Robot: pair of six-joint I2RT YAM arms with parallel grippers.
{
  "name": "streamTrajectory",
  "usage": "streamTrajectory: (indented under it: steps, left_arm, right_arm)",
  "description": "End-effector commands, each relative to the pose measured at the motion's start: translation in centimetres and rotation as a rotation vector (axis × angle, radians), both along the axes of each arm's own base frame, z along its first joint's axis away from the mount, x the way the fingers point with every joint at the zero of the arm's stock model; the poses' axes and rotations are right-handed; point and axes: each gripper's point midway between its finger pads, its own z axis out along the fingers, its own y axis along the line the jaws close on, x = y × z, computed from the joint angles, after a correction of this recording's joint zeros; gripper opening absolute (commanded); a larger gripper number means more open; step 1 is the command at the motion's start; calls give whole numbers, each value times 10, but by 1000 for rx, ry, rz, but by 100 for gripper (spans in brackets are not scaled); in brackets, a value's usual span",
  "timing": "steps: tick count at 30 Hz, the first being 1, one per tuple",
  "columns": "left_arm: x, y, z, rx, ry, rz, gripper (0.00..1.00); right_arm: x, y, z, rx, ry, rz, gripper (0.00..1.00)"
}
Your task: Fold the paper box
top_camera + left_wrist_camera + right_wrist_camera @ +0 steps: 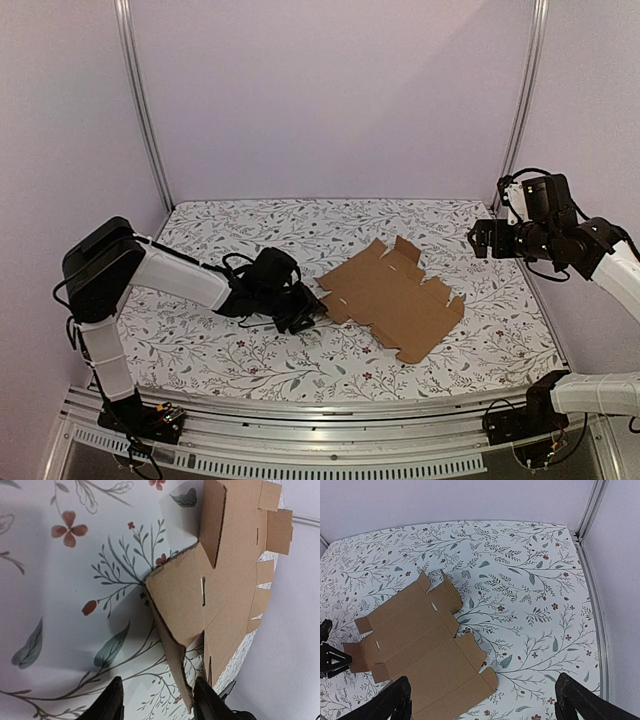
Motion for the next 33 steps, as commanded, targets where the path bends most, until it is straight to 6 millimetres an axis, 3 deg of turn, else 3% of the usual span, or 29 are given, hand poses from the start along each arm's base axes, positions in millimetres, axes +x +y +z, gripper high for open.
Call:
streamTrajectory:
  steps: [1, 11, 18, 24, 33]
  left_arm:
    - [10, -4, -2, -5, -4, -13, 46]
    - [10, 3, -10, -5, 8, -8, 31]
    - [8, 8, -11, 4, -2, -13, 15]
    - [11, 15, -4, 21, -28, -23, 0]
    - [12, 21, 15, 59, -98, -84, 0]
  right_arm:
    - [-2, -1, -9, -8, 17, -3, 99]
    - [-2, 1, -17, -1, 32, -5, 99]
    - [-3, 11, -26, 46, 61, 28, 99]
    - [-5, 19, -21, 78, 54, 61, 99]
    - [-7, 52, -5, 138, 28, 187, 99]
